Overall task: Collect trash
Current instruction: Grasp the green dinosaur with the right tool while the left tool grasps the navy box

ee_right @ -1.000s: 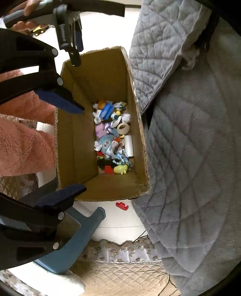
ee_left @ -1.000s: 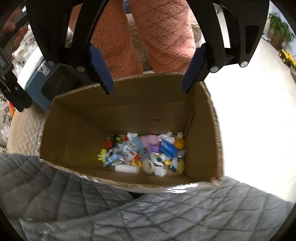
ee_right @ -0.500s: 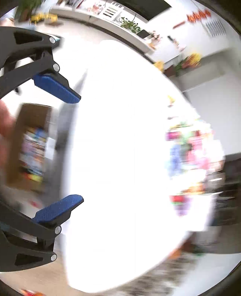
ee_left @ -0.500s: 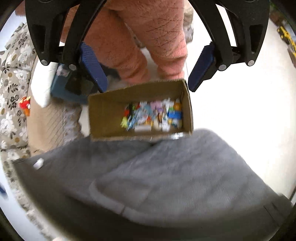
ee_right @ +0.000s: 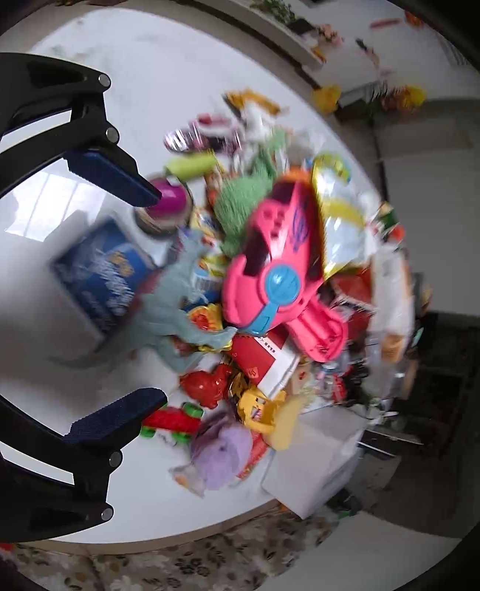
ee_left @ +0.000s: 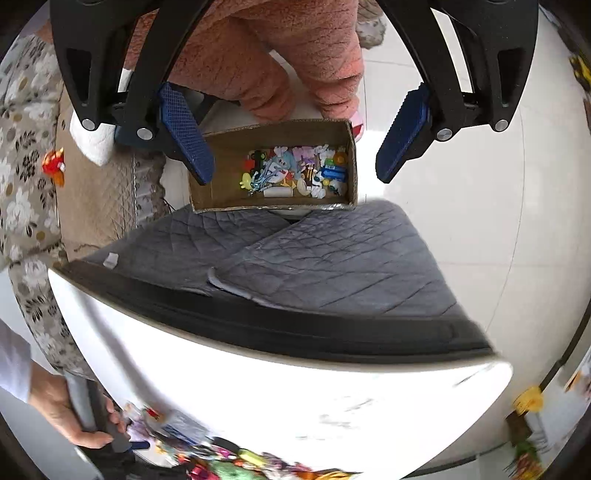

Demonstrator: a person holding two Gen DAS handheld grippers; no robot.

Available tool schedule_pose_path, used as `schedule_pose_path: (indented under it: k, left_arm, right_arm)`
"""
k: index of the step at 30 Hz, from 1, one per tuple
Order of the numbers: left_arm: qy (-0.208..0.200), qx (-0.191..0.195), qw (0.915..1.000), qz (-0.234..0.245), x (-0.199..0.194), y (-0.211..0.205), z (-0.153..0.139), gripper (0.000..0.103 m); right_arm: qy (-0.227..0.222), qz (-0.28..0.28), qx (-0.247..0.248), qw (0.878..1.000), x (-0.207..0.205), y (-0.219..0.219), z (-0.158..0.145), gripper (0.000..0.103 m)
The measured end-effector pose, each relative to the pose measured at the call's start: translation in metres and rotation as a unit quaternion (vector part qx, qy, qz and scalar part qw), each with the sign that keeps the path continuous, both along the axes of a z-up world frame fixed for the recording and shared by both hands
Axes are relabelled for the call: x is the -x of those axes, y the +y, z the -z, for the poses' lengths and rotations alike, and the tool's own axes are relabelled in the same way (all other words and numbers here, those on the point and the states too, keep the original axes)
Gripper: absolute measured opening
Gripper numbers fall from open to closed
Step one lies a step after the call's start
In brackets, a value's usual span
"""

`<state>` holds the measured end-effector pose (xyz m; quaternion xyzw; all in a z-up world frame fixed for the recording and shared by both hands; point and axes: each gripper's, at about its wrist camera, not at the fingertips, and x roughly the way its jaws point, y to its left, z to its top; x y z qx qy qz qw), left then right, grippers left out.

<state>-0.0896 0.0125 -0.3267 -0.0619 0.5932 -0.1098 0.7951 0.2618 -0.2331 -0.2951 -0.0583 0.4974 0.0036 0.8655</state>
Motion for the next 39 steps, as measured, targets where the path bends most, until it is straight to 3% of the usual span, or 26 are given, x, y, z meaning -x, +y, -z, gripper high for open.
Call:
schedule_pose_path:
  k: [3,5,7,10,14,20,25,29,33,39]
  left_arm:
    - [0.007,-0.007,0.9999,-0.012,0.003,0.008,0.001,0.087]
    - [0.011,-0.008,0.9998,-0.013,0.004,0.011,0.003,0.087]
    - [0.014,-0.012,0.9998,-0.013,0.003,0.012,0.004,0.087]
    - [0.011,-0.011,0.9999,-0.007,-0.002,0.012,0.001,0.087]
    - [-0.005,-0.014,0.9998,0.014,-0.014,0.004,-0.009,0.087]
    - [-0.049,-0.021,0.9962,0.069,-0.047,-0.028,-0.032,0.087]
    - [-0.113,-0.020,0.9831,0.143,-0.108,-0.084,-0.056,0.087]
    - [-0.110,-0.024,0.9790,0.170,-0.177,-0.131,-0.044,0.087]
    - [-0.109,-0.057,0.9764,0.178,-0.245,-0.179,-0.029,0.087]
    - [-0.090,-0.056,0.9787,0.176,-0.298,-0.217,-0.019,0.087]
  right_arm:
    - [0.032,0.001,0.041,0.999,-0.018,0.008,0.023,0.095]
    - [0.033,-0.008,0.101,0.994,-0.021,0.018,0.032,0.084]
    - [0.033,-0.003,0.086,0.996,-0.018,0.014,0.026,0.066]
    - [0.031,0.000,0.043,0.999,-0.007,0.001,0.007,0.054]
    - [-0.004,0.000,0.015,1.000,0.027,-0.019,-0.030,0.054]
    - [-0.054,0.026,-0.056,0.997,0.112,-0.054,-0.072,0.054]
    - [-0.069,0.073,-0.116,0.988,0.205,-0.083,-0.085,0.055]
    - [-0.071,0.110,-0.155,0.979,0.256,-0.101,-0.085,0.055]
    - [-0.072,0.138,-0.179,0.971,0.290,-0.112,-0.085,0.055]
    - [-0.063,0.157,-0.181,0.969,0.317,-0.124,-0.083,0.055]
